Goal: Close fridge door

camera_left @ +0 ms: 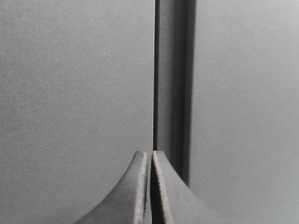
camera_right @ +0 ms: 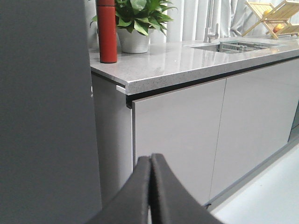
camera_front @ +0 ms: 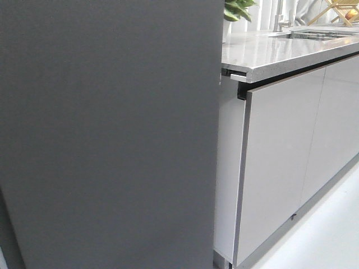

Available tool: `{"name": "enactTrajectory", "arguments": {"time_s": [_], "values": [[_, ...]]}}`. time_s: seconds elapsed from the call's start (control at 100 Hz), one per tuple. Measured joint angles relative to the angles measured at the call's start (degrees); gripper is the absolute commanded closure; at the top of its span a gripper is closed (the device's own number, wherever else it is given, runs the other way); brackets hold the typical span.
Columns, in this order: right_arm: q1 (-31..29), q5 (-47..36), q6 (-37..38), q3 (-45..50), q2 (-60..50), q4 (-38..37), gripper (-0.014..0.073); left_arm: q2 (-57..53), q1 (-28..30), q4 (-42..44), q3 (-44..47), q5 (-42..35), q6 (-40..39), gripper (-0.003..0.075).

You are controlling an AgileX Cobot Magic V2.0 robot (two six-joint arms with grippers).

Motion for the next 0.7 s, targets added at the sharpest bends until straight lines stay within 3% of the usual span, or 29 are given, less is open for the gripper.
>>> {"name": "enactTrajectory", "arguments": {"time_s": [0.7], "values": [[0.0, 0.3, -0.1, 0.0, 0.0, -0.68, 0.0666, 0.0, 0.0, 0.0, 0.0, 0.0, 0.0, 0.074]]}}
